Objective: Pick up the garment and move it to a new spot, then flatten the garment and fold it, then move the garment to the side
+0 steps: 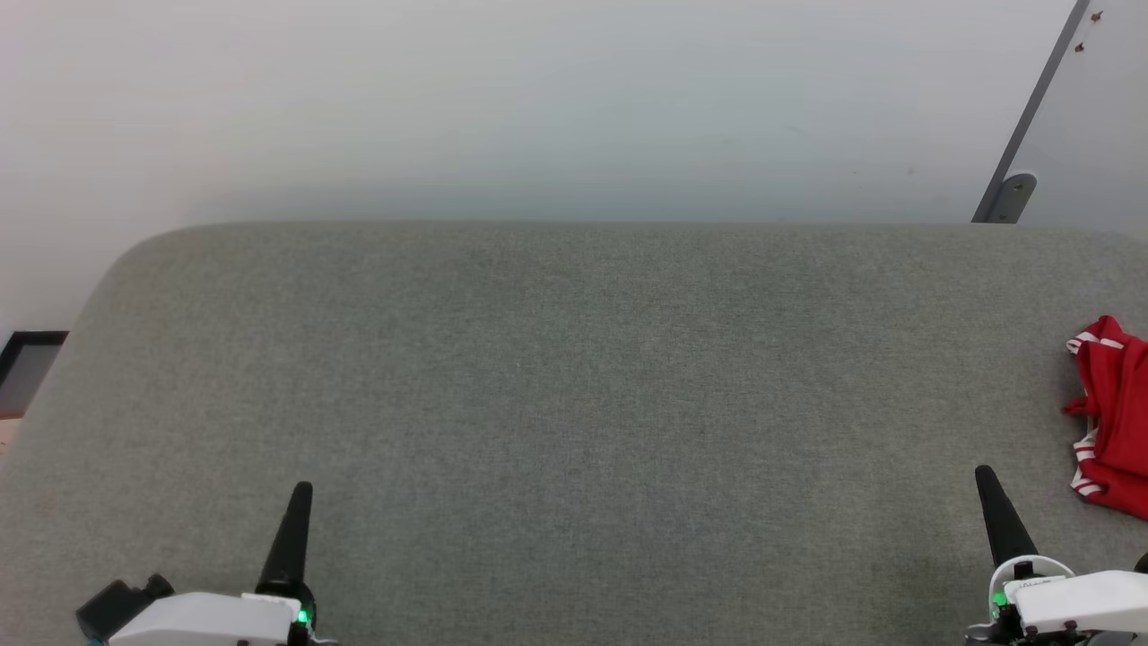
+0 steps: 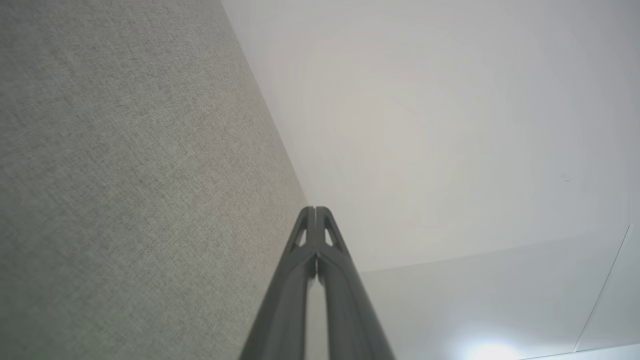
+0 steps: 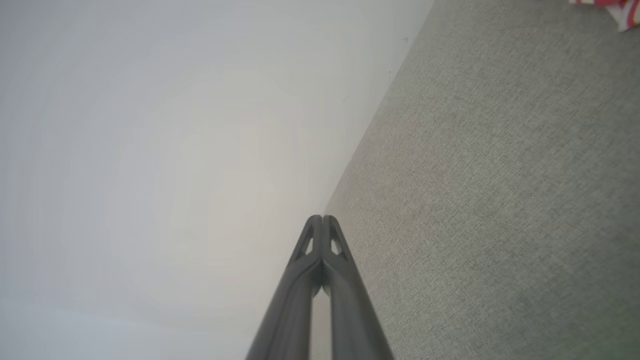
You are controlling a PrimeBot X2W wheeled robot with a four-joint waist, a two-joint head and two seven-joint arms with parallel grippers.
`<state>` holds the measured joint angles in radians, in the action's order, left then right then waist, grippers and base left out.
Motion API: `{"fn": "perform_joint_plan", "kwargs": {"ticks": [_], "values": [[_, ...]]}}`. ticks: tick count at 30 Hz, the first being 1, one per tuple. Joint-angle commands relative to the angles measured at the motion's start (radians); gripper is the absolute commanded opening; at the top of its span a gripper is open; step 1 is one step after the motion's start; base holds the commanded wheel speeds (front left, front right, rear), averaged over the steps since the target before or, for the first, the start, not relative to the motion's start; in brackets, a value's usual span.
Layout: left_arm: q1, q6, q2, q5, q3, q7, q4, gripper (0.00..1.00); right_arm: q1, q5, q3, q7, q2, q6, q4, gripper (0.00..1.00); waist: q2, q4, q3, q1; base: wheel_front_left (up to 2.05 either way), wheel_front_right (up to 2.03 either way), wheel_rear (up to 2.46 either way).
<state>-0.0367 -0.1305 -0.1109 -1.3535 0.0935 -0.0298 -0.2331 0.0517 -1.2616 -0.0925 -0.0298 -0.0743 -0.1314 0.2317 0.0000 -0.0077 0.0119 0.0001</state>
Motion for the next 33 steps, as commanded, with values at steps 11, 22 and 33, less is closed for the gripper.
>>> {"fn": "perform_joint_plan", "kwargs": {"ticks": [11, 22, 33], "values": [[-0.033, 0.0, 0.017, -0.083, 0.01, -0.028, -0.001, 0.0, 0.031, -0.116, -0.011, -0.028, 0.008, 0.001, 0.001, 0.0, 0.0, 0.002, -0.004, -0.0001, 0.0, 0.0, 0.0], [-0.05, 0.0, 0.034, -0.15, 0.015, -0.051, -0.005, 0.0, 0.043, -0.209, -0.015, -0.051, 0.015, 0.001, 0.006, 0.0, 0.0, 0.004, -0.008, -0.0001, 0.0, 0.0, 0.0], [-0.066, 0.0, 0.051, -0.212, 0.02, -0.072, -0.009, 0.0, 0.055, -0.288, -0.02, -0.071, 0.021, 0.001, 0.01, 0.0, 0.0, 0.006, -0.012, -0.0001, 0.0, 0.0, 0.0]]}}
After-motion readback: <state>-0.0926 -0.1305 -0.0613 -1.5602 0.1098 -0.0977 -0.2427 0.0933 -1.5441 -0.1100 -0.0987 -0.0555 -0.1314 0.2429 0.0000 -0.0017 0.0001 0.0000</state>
